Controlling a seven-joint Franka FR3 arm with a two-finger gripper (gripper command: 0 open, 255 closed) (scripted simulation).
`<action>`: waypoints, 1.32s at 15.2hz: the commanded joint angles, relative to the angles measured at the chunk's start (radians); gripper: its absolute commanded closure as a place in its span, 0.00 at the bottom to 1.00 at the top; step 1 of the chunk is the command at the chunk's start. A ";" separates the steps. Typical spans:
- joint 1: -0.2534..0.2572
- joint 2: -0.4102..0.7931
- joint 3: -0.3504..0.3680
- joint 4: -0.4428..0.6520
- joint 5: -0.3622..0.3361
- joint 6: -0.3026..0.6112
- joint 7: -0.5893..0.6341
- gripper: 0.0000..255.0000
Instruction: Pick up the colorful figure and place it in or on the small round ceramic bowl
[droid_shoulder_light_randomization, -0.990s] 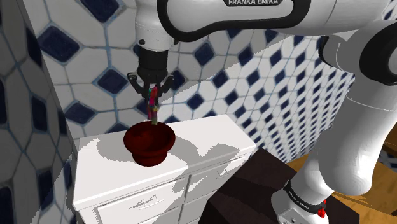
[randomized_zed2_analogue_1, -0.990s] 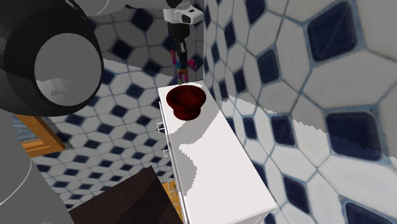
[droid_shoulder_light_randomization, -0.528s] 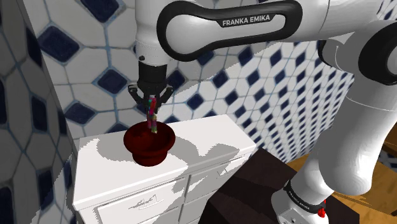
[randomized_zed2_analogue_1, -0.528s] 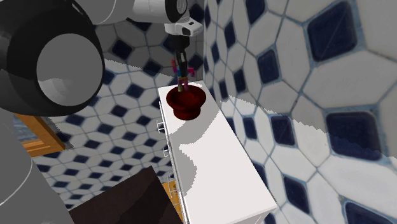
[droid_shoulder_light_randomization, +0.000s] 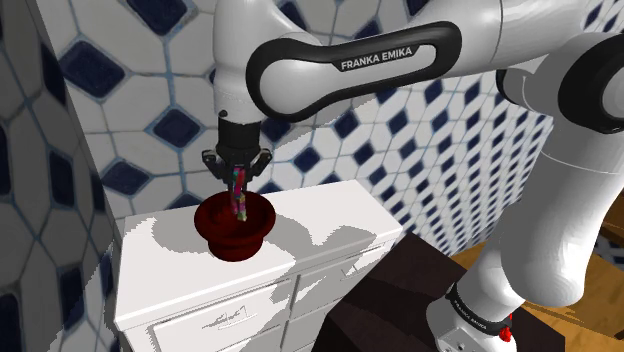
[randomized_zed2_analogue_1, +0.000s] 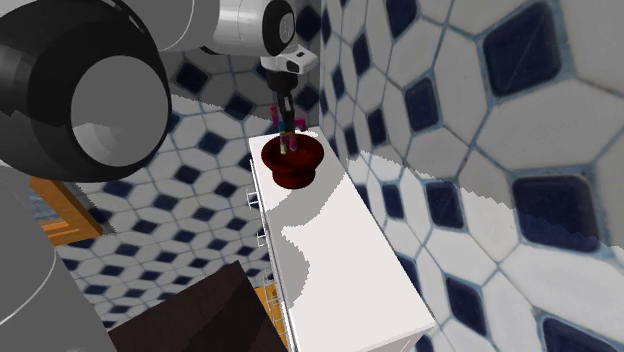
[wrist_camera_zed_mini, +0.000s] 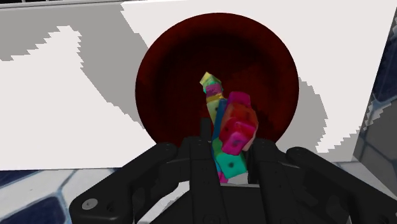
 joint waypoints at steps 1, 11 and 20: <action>0.000 0.002 0.000 -0.001 -0.001 0.003 0.001 1.00; 0.000 0.001 0.000 -0.001 -0.001 0.003 0.001 0.00; 0.001 -0.023 0.005 0.096 0.014 -0.116 -0.010 0.00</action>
